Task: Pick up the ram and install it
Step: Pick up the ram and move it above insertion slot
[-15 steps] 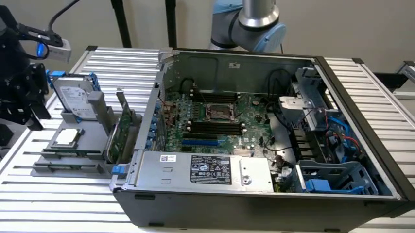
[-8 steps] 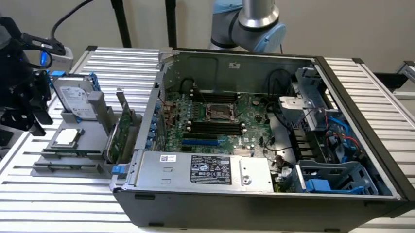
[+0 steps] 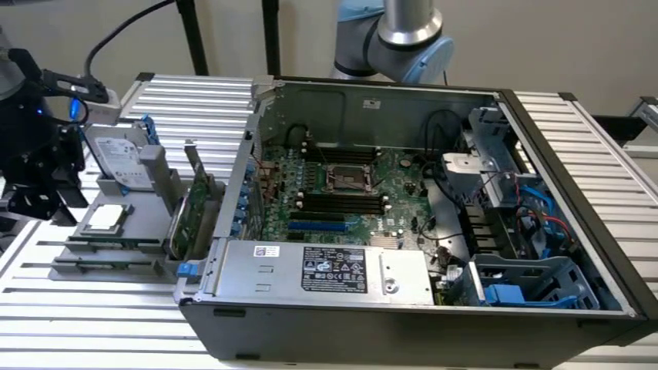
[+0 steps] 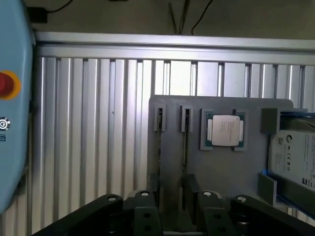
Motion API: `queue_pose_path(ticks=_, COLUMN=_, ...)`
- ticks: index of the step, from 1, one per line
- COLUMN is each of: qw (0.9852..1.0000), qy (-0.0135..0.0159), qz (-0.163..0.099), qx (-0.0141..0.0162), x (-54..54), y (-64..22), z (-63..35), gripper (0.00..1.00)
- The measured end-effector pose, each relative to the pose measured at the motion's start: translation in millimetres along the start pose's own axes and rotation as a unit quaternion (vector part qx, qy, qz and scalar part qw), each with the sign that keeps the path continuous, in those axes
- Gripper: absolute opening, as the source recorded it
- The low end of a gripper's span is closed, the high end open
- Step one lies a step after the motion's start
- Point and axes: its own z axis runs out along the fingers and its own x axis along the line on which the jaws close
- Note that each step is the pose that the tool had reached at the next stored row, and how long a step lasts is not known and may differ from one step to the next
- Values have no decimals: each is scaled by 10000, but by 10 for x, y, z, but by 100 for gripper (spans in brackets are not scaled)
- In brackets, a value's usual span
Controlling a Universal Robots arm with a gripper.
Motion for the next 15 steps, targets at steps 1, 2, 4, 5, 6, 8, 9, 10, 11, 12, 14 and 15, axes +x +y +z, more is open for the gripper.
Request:
queue_pose_path(ticks=1, qw=10000, qy=-1, qz=0, qx=0, x=5, y=-2, z=18, gripper=100)
queue_pose_path(ticks=2, qw=10000, qy=-1, qz=0, qx=0, x=7, y=-5, z=36, gripper=100)
queue_pose_path(ticks=4, qw=10000, qy=-2, qz=0, qx=0, x=9, y=-13, z=72, gripper=100)
queue_pose_path(ticks=5, qw=10000, qy=-2, qz=0, qx=0, x=10, y=-18, z=90, gripper=100)
queue_pose_path(ticks=6, qw=10000, qy=-2, qz=0, qx=0, x=11, y=-22, z=108, gripper=100)
queue_pose_path(ticks=8, qw=10000, qy=-2, qz=0, qx=0, x=12, y=-30, z=145, gripper=100)
queue_pose_path(ticks=9, qw=10000, qy=-1, qz=0, qx=0, x=12, y=-34, z=163, gripper=100)
queue_pose_path(ticks=10, qw=10000, qy=-1, qz=0, qx=0, x=13, y=-38, z=181, gripper=100)
queue_pose_path(ticks=11, qw=10000, qy=-1, qz=0, qx=0, x=14, y=-42, z=199, gripper=100)
queue_pose_path(ticks=12, qw=10000, qy=-1, qz=0, qx=0, x=15, y=-45, z=216, gripper=100)
queue_pose_path(ticks=14, qw=10000, qy=-2, qz=0, qx=0, x=17, y=-52, z=252, gripper=100)
queue_pose_path(ticks=15, qw=10000, qy=-2, qz=0, qx=0, x=18, y=-54, z=270, gripper=100)
